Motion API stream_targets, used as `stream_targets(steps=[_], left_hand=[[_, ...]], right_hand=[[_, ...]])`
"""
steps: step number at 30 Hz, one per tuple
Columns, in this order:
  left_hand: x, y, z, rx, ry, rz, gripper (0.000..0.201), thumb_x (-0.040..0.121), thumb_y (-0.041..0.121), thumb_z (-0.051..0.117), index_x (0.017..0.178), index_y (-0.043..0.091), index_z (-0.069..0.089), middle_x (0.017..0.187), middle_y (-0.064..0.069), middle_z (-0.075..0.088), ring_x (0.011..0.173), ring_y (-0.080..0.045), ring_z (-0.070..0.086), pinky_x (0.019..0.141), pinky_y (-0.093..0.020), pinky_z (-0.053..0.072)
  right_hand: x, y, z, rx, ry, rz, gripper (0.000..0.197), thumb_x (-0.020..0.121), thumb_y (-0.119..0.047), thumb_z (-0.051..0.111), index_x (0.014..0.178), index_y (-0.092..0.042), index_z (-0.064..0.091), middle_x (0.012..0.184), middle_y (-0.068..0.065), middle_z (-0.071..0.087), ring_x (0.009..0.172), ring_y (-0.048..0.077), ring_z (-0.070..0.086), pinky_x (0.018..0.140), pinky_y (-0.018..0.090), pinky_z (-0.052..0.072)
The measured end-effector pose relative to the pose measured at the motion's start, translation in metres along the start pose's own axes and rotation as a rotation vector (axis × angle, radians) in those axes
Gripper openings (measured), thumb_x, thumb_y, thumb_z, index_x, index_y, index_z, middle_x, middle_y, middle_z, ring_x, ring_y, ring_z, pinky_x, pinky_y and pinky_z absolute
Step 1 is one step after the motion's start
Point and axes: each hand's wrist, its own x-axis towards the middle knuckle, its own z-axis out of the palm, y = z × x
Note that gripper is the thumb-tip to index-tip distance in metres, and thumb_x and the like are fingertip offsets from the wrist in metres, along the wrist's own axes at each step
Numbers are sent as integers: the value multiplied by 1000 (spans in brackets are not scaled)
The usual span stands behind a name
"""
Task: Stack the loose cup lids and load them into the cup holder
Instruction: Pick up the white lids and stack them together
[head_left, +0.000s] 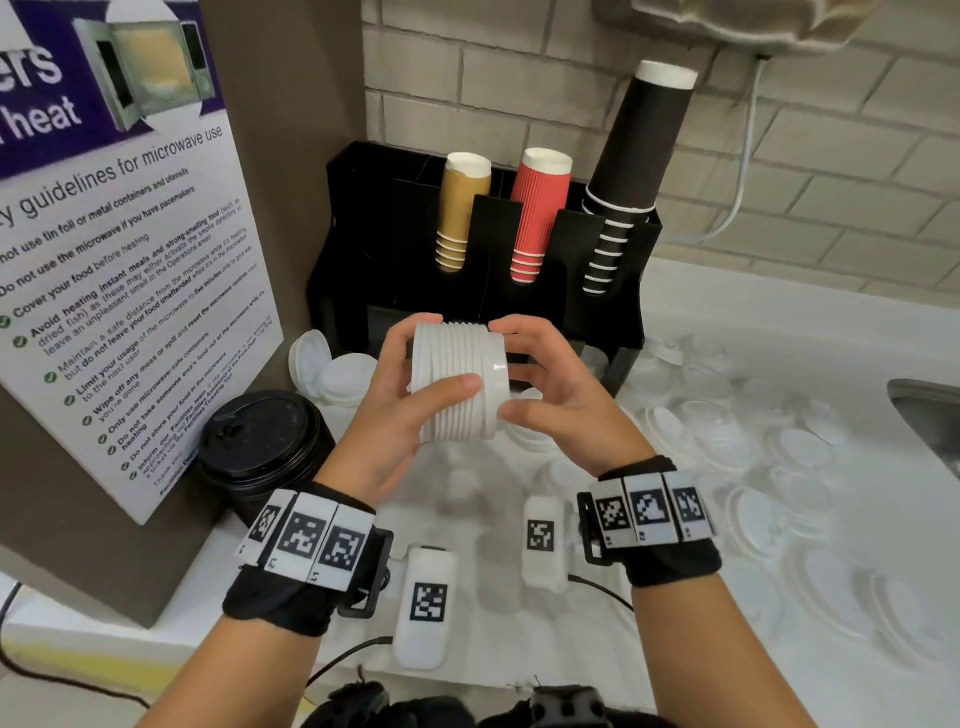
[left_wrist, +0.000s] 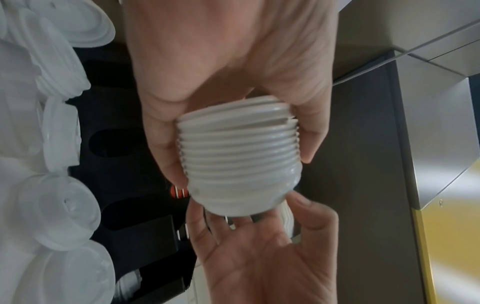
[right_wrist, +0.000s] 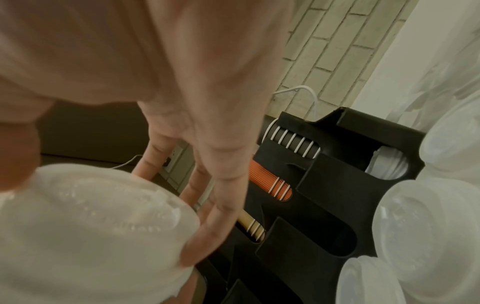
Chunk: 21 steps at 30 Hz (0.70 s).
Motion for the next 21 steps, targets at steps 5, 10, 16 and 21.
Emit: stream_targets(steps=[5,10,16,21], left_hand=[[4,-7,7,-106,43,-46,71,62,29,77,126,36,47,121,3,58,111,-19,60,70,-33,57],[5,-16,8,-298,19,-201,117,48,44,92,147,22,34,142,-13,51,128,-33,52,97,-50,50],[7,-25,0,-494,68,-261,57,79,43,65,130,20,57,130,-12,63,120,-30,60,97,-53,48],[7,-28,-8,-697,125,-289,80,66,47,76,137,19,52,135,-20,57,121,-47,54,91,-64,49]], right_hand=[[2,-3,-3,-43,50,33,56,74,-19,72,121,-36,45,123,-3,54,112,15,56,88,35,54],[11,-15,-9,-199,35,67,35,76,-25,79,104,-22,58,118,-4,57,108,12,60,84,37,57],[26,-27,-25,-381,-151,66,21,96,-26,54,115,-26,64,119,-1,51,109,8,58,91,23,52],[47,-2,-48,-612,-2,268,20,97,-28,51,111,-21,64,118,-1,60,111,15,57,92,27,50]])
